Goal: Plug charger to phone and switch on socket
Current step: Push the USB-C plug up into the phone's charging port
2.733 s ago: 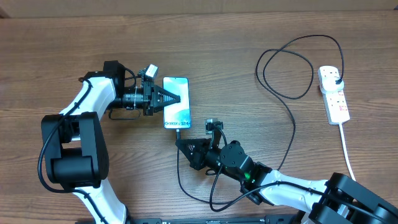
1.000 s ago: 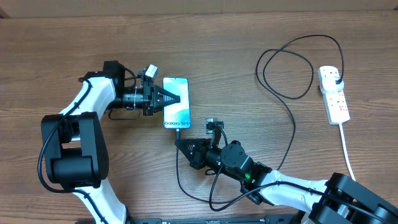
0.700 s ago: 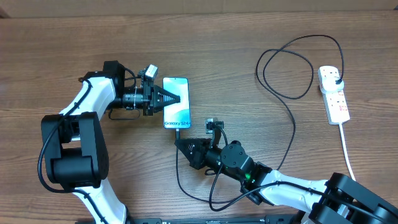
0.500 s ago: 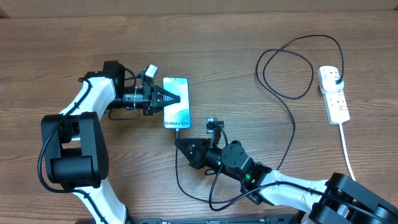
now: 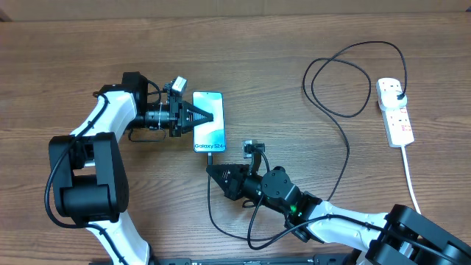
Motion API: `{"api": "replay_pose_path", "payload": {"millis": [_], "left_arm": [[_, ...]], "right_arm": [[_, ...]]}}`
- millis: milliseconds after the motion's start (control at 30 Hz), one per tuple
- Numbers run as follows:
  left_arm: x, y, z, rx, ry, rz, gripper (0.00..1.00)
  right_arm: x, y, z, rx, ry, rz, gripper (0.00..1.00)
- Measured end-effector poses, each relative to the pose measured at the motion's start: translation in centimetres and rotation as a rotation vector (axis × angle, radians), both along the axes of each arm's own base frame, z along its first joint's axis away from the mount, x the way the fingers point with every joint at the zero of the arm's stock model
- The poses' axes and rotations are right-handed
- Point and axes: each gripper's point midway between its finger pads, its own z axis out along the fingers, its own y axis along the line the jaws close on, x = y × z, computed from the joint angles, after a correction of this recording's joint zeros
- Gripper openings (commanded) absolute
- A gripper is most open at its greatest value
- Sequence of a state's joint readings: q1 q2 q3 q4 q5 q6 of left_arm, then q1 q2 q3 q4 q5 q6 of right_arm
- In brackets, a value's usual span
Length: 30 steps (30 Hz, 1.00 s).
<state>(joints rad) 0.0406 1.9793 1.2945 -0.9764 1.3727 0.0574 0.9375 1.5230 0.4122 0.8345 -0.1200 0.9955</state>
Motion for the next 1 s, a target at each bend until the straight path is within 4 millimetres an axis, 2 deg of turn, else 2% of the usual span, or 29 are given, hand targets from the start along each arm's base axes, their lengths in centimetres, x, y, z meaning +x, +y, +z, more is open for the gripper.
{"api": "replay_pose_path", "payload": {"millis": [100, 633, 1000], "left_arm": [[0.0, 0.0, 0.0, 0.000, 0.000, 0.000, 0.04], [0.1, 0.0, 0.0, 0.000, -0.012, 0.000, 0.04], [-0.5, -1.4, 0.0, 0.001, -0.014, -0.040, 0.04]], "right_arm": [[-0.1, -0.1, -0.7, -0.022, 0.017, 0.003, 0.04], [-0.4, 0.1, -0.5, -0.014, 0.016, 0.022, 0.04], [-0.4, 0.1, -0.5, -0.013, 0.016, 0.020, 0.04]]}}
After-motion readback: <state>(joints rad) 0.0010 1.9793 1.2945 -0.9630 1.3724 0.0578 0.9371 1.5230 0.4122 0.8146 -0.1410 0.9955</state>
